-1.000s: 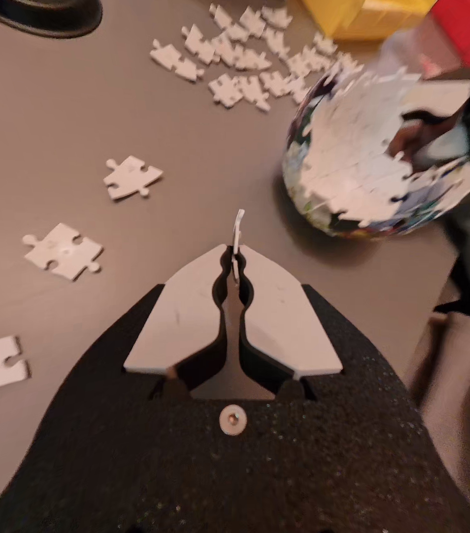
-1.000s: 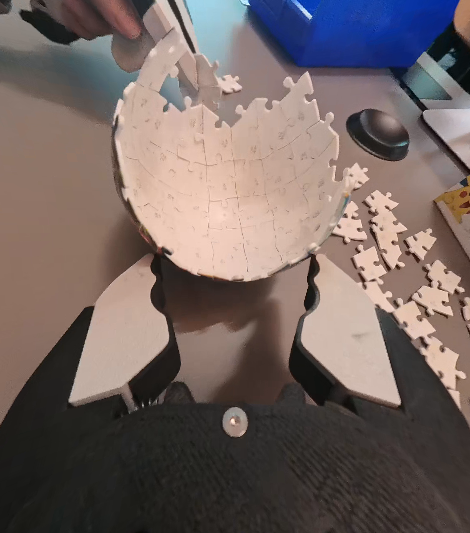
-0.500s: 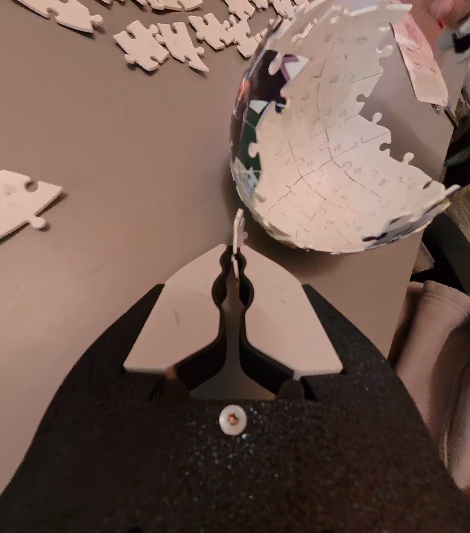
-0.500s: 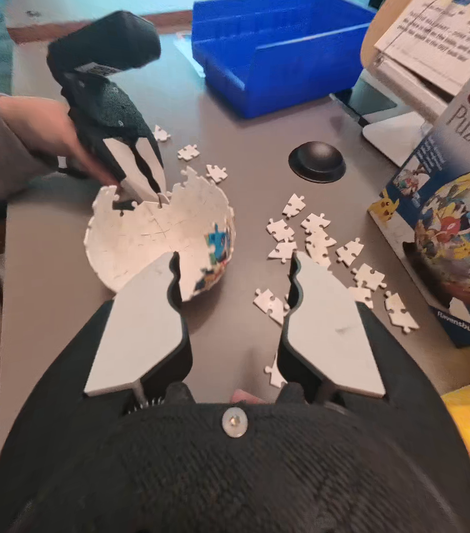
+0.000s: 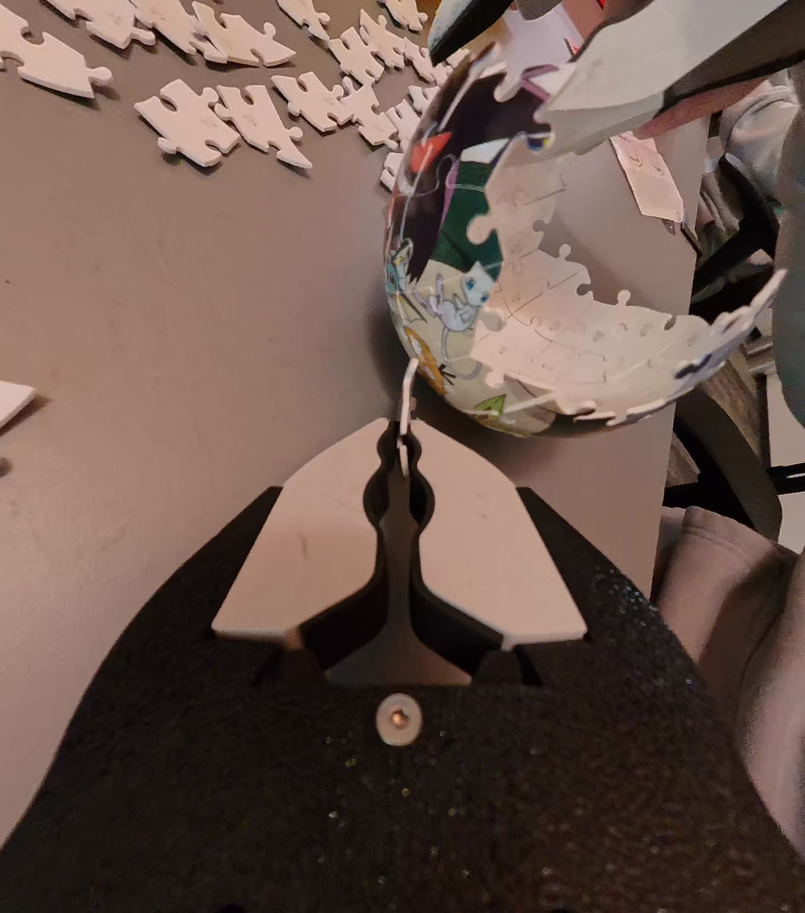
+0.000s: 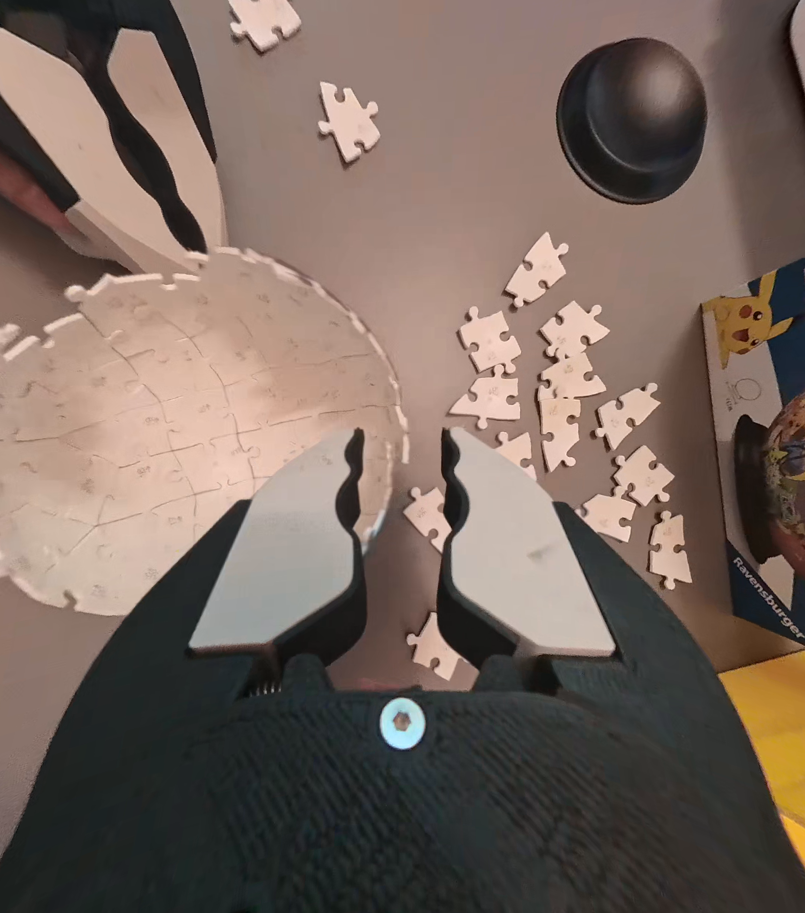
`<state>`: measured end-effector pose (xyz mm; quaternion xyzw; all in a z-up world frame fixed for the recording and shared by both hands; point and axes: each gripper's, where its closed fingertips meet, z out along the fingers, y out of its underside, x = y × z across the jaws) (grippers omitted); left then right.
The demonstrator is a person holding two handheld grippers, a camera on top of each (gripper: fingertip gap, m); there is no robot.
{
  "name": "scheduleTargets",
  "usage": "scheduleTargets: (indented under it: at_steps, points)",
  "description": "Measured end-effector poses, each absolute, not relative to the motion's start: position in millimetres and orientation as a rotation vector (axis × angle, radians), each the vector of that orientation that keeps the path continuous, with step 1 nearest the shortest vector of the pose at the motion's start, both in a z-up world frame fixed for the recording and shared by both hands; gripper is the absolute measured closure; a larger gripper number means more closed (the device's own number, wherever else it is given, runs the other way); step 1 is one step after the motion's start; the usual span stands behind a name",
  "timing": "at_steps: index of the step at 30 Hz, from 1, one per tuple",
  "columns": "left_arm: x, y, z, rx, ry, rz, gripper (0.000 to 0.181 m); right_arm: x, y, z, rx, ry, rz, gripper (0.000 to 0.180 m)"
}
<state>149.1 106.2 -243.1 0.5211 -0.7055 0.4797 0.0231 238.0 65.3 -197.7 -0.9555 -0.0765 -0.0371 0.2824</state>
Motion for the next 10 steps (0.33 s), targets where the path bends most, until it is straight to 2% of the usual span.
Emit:
scheduleTargets:
  at_steps: [1, 6, 10]
  points:
    - [149, 106, -243, 1.611, -2.178, 1.488, 0.179, 239, 65, -200, -2.579, -0.205, -0.100, 0.151]
    - [149, 106, -242, 1.605, -2.143, 1.503, 0.179, 237, 56, -205, -2.689, -0.231, -0.085, 0.150]
    - [149, 106, -242, 1.605, -2.134, 1.508, 0.179, 235, 52, -205, -2.738, -0.249, -0.107, 0.158]
